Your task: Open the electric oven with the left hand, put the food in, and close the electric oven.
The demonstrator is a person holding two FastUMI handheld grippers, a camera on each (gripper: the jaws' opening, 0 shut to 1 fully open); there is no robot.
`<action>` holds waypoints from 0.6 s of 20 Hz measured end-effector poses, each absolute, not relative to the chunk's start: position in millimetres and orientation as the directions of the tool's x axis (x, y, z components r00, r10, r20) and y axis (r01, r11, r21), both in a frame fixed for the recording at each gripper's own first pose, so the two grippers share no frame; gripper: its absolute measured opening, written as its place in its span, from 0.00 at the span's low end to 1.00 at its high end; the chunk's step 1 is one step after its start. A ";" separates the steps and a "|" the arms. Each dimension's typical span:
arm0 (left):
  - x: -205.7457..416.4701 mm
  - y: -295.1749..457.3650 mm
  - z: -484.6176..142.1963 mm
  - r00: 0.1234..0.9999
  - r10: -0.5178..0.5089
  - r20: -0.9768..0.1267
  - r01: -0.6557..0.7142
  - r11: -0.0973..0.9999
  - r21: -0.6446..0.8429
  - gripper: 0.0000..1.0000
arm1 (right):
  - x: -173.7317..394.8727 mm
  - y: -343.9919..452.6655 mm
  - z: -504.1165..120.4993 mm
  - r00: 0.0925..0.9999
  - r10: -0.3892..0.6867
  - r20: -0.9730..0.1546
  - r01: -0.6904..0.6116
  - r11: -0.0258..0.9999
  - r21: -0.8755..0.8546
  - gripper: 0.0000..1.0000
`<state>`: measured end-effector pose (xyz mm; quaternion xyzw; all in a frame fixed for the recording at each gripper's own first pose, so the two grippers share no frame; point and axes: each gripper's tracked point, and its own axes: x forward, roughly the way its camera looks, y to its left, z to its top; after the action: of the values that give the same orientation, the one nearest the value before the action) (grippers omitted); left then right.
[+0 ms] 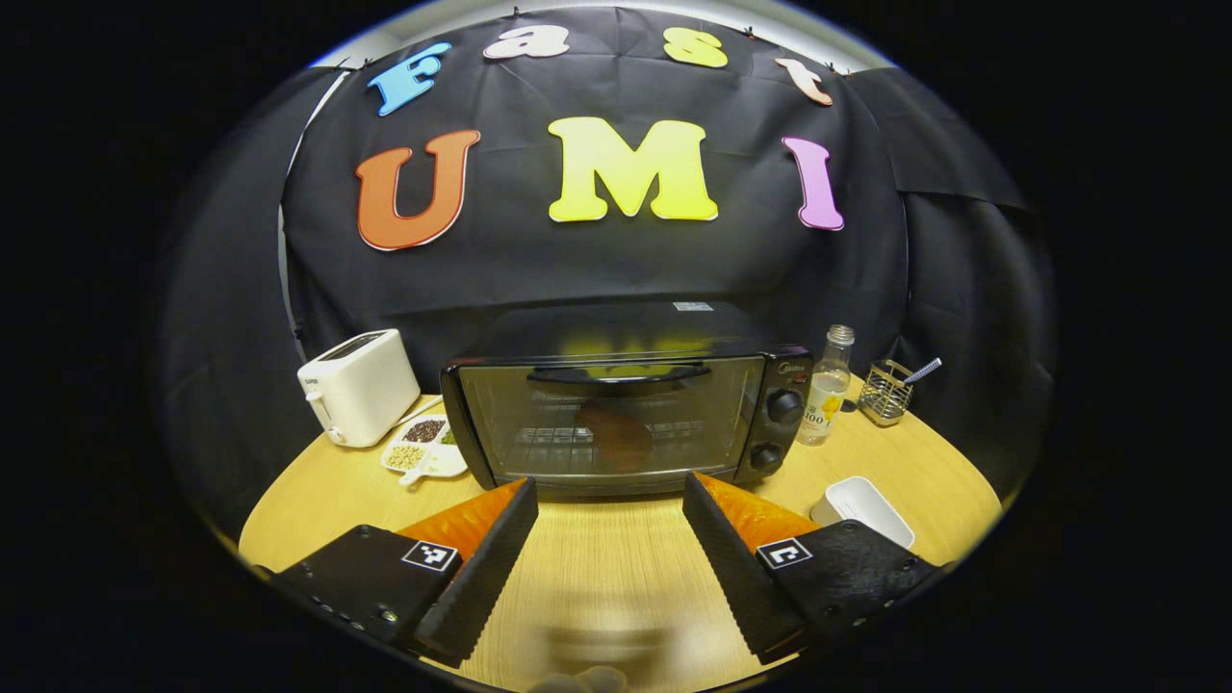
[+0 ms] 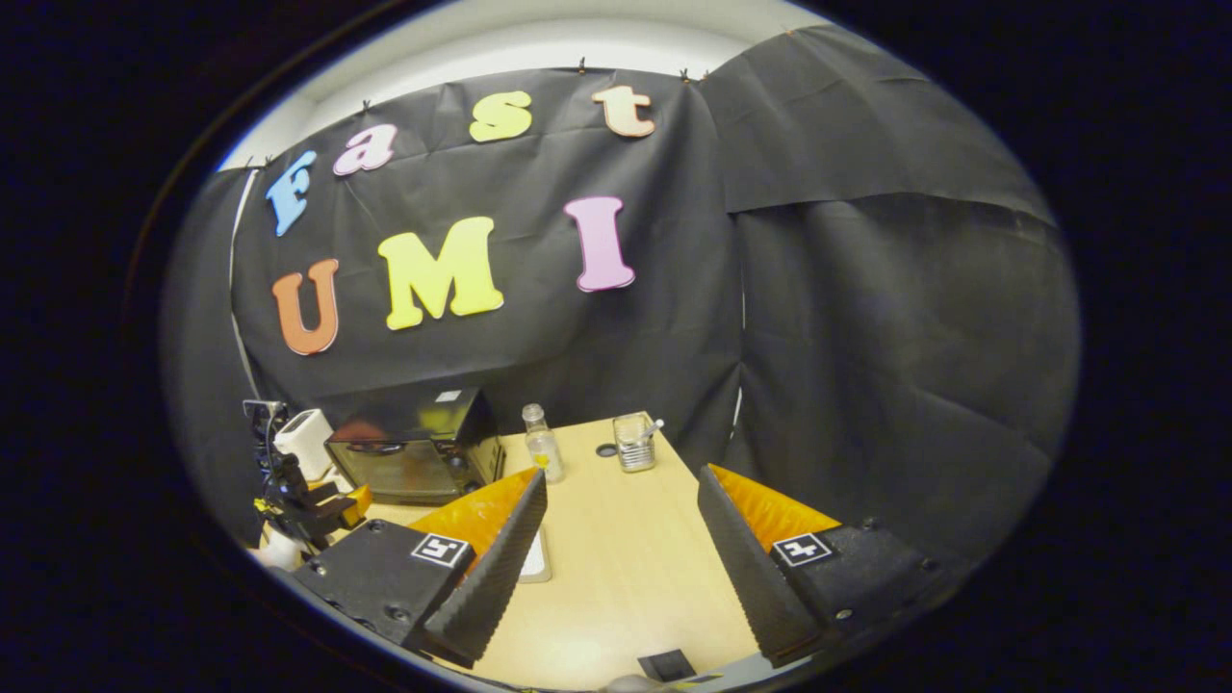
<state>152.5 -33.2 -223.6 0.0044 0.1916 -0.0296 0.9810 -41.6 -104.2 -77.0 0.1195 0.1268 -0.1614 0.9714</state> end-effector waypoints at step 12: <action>-22.6 -54.1 -85.7 0.979 0.062 -0.194 -0.062 0.998 0.005 0.96 | -94.6 -106.4 -45.9 0.984 -0.106 -0.144 0.129 0.979 0.157 1.00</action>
<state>-22.6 -54.1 -85.7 -0.0004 0.0973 0.0310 0.9948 -94.6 -106.4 -45.9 0.0830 0.0675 -0.0592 0.9925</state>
